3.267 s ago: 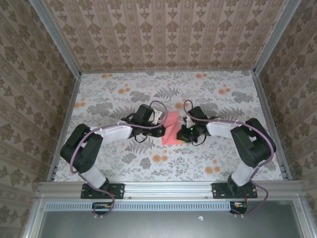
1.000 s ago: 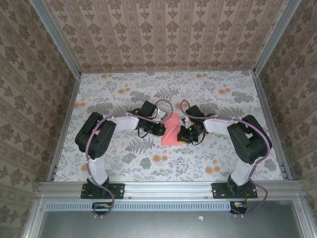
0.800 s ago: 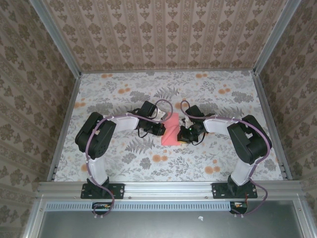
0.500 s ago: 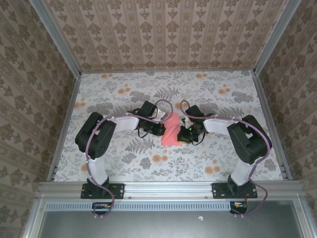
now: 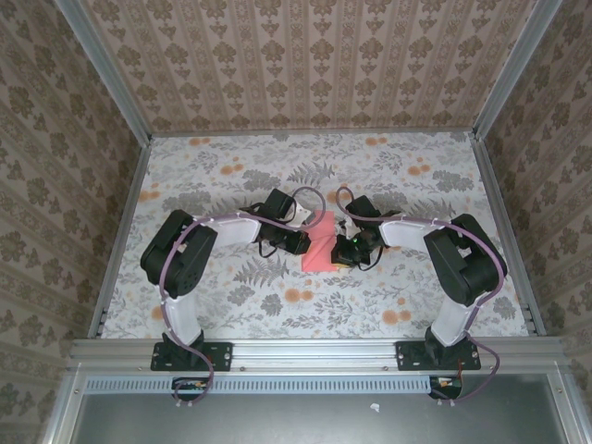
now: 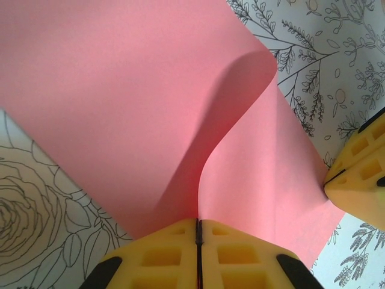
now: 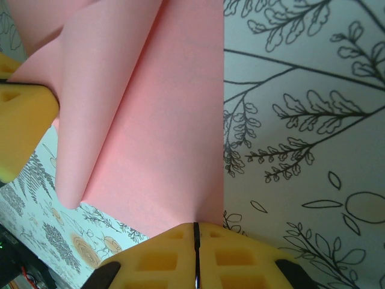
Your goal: Fold a paper plane with a square sheet of paper (fold left side to right side)
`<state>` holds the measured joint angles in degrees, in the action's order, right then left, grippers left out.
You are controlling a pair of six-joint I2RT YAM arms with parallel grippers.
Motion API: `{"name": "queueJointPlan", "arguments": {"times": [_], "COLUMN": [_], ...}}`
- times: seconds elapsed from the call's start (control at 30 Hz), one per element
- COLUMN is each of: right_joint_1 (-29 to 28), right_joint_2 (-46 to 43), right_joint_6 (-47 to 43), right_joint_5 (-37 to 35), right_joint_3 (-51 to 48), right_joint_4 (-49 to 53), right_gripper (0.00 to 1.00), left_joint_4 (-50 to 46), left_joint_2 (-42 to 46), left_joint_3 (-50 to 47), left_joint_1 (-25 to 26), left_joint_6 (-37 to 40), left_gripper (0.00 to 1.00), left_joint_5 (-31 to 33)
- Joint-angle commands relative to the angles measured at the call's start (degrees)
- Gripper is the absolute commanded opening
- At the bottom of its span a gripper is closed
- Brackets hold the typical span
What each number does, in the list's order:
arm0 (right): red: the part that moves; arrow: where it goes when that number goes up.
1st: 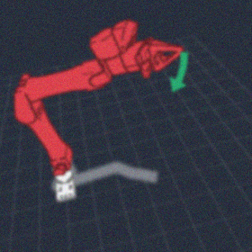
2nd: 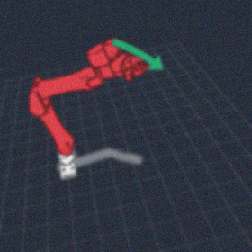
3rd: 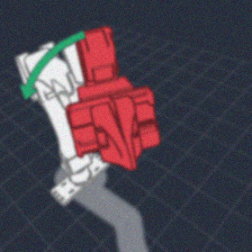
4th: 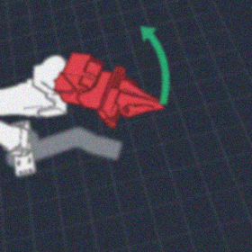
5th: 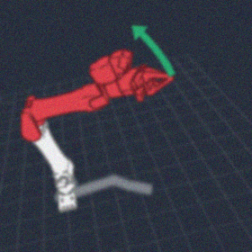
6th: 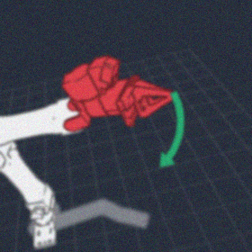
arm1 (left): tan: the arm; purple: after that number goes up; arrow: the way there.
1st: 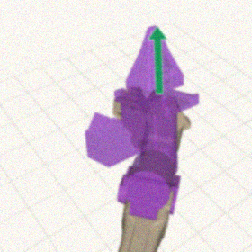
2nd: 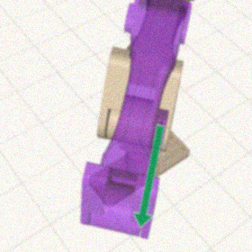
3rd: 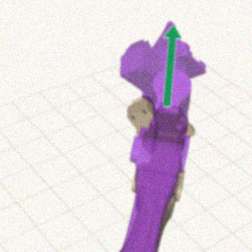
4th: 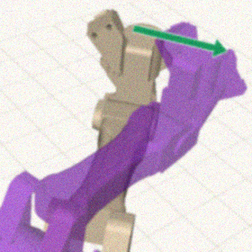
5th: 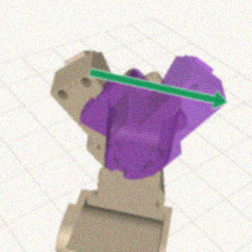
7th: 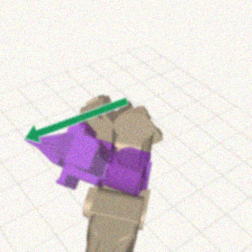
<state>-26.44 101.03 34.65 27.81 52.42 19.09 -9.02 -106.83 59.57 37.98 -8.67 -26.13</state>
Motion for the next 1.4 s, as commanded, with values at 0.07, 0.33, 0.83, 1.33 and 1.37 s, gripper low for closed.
{"name": "queueJointPlan", "arguments": {"times": [0.07,0.33,0.83,1.33,1.37], "right_joint_1": [-0.28,-0.33,-0.28,-0.28,-0.28], "right_joint_2": [2.19,2.32,2.42,2.41,2.38], "right_joint_6": [-0.46,-0.64,-0.81,-0.88,-0.82], "right_joint_5": [-3.03,-2.89,-2.85,-3.12,-3.12], "right_joint_3": [-0.04,0.31,0.12,-0.06,-0.04], "right_joint_4": [3.86,4.16,4.33,4.66,4.64], "right_gripper": [0.08,0.08,0.08,0.08,0.08], "left_joint_4": [-0.13,-0.47,0.49,1.10,1.27], "left_joint_2": [2.93,2.20,-0.03,-0.77,-0.80], "left_joint_3": [0.77,0.91,1.50,1.39,1.34], "left_joint_1": [0.35,0.35,0.56,0.68,0.75], "left_joint_6": [1.99,2.34,2.42,2.60,2.60], "left_gripper": [0.08,0.08,0.09,0.09,0.09], "left_joint_5": [0.91,1.18,0.55,1.01,1.01]}}
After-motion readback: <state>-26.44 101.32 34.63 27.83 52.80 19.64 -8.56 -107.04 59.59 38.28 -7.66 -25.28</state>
